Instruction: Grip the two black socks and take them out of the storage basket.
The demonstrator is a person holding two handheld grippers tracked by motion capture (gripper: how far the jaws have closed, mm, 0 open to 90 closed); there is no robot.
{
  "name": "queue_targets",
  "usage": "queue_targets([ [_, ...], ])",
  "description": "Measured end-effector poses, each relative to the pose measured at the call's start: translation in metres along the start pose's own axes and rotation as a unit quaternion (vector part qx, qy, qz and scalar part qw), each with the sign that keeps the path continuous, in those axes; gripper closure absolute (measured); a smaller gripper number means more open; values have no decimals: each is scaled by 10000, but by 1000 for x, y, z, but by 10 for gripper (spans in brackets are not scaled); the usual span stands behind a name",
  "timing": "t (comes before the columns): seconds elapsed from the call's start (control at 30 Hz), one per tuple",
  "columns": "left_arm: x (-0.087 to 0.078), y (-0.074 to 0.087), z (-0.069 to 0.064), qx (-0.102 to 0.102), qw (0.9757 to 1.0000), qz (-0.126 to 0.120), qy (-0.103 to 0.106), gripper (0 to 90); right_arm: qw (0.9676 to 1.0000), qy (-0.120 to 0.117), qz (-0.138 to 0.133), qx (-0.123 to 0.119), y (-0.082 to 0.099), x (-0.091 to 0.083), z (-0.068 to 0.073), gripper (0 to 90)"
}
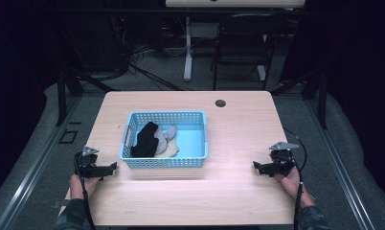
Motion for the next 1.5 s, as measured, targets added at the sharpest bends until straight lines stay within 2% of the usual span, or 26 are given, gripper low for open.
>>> queue_targets([
  [0.57, 0, 0, 0, -23, 10000, -5, -35, 0, 10000, -20, 9, -11, 0, 0, 0, 1],
  [0.67, -1, 0, 0, -7, 9999, -36, -130, 4, 10000, -21, 7, -10, 0, 0, 0, 1],
  [0.87, -4, -1, 1, -22, 10000, -69, -21, 0, 10000, -7, 10, 1, 0, 0, 0, 1],
  [0.93, -6, -3, 0, 17, 9999, -71, -84, 1, 10000, -7, 10, 3, 0, 0, 0, 1],
  [1.03, -12, -7, 0, 31, 10000, -48, 25, 1, 10000, -9, 17, -2, 0, 0, 0, 0],
  [1.13, -21, -15, 0, -77, 9997, -191, 158, 1, 10000, -15, 22, -8, 0, 0, 0, 0],
  [1.37, -47, -36, -2, -97, 9981, -432, 421, 1, 10000, -17, 21, -13, 0, 0, 0, 0],
  [1.5, -52, -41, -7, -56, 9979, -400, 498, 1, 10000, -40, 3, -16, 0, 0, 0, 4],
])
Point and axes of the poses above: each handheld gripper's, and its own axes: x roughly forward along the jaws, y roughly out of its underside, z roughly to its left, the point moved 3 cm from there along x, roughly forward along the jaws, and after that the axes turned 10 degrees about y, right-handed, at the moved point
